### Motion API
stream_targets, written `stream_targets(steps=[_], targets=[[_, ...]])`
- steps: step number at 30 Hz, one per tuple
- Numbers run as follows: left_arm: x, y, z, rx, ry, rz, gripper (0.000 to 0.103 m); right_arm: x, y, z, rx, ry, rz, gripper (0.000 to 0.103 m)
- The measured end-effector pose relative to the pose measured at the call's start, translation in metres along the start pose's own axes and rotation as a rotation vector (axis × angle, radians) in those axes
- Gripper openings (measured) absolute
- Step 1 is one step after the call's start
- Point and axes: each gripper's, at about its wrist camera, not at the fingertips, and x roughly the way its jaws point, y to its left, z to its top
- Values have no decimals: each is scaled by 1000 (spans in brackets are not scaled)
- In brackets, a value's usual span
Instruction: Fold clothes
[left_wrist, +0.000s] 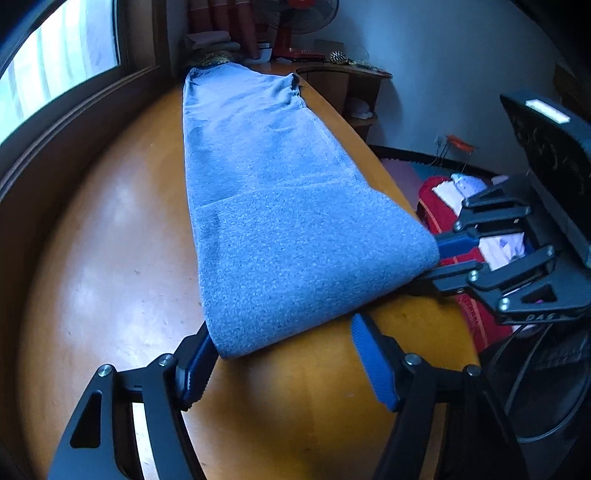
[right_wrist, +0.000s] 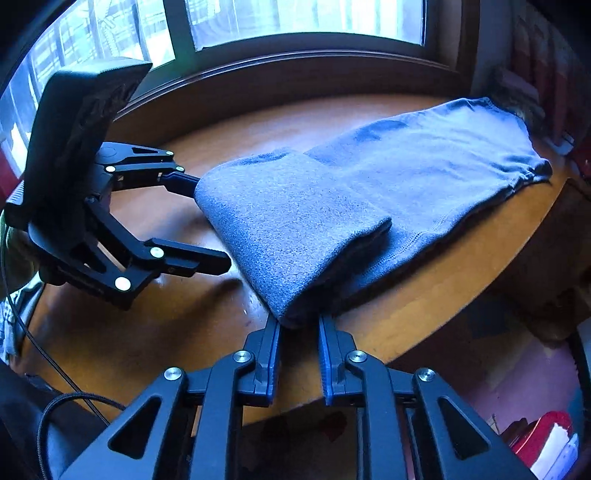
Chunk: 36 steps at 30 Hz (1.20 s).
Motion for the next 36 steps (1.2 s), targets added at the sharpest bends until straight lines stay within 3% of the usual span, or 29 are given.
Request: stream_targets(steps=[9, 18, 26, 36], targets=[[-17, -26, 7, 41, -28, -46, 68, -27, -5, -4, 46, -24, 12, 17], [-34, -19, 36, 110, -36, -52, 66, -53, -23, 12, 153, -151, 62, 17], [-31, -7, 79, 127, -34, 6, 66, -60, -52, 33, 194, -253, 70, 17], [4, 24, 134, 31, -30, 18, 66, -29, -119, 71, 284, -269, 100, 17]])
